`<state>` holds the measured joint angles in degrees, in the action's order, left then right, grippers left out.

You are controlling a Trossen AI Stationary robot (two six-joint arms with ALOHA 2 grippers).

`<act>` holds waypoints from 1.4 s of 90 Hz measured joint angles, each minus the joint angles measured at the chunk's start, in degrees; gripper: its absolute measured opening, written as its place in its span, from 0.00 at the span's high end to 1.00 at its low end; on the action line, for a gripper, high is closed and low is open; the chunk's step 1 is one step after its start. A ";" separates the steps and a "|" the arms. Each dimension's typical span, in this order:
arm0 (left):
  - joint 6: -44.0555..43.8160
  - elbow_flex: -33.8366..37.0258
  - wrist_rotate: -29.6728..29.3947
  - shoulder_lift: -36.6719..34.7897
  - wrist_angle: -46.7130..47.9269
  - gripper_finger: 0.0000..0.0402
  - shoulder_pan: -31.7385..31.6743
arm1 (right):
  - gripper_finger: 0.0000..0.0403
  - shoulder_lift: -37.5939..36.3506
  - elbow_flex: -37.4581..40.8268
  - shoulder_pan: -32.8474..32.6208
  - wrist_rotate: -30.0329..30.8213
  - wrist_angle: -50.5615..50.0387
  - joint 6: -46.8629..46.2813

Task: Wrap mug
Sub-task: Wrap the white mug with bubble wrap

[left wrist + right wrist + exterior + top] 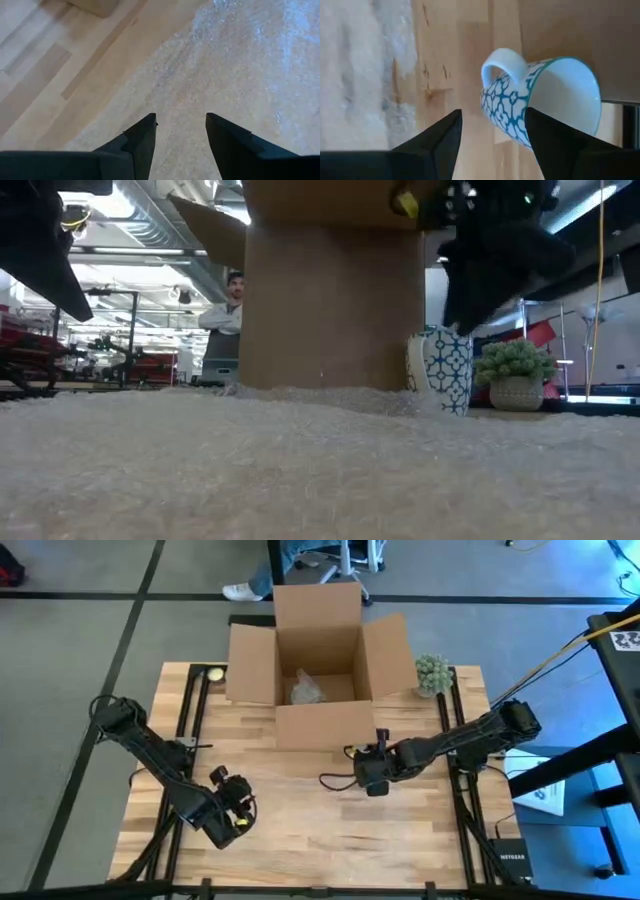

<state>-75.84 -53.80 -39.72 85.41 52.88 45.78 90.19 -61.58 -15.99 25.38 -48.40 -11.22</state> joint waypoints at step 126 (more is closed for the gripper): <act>3.44 0.00 -0.11 0.09 -2.58 0.61 -0.02 | 0.50 0.71 -2.86 -0.16 3.10 -5.53 2.24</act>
<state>-72.39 -53.80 -39.83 85.49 50.30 45.76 90.90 -64.44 -16.15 28.47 -53.93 -8.98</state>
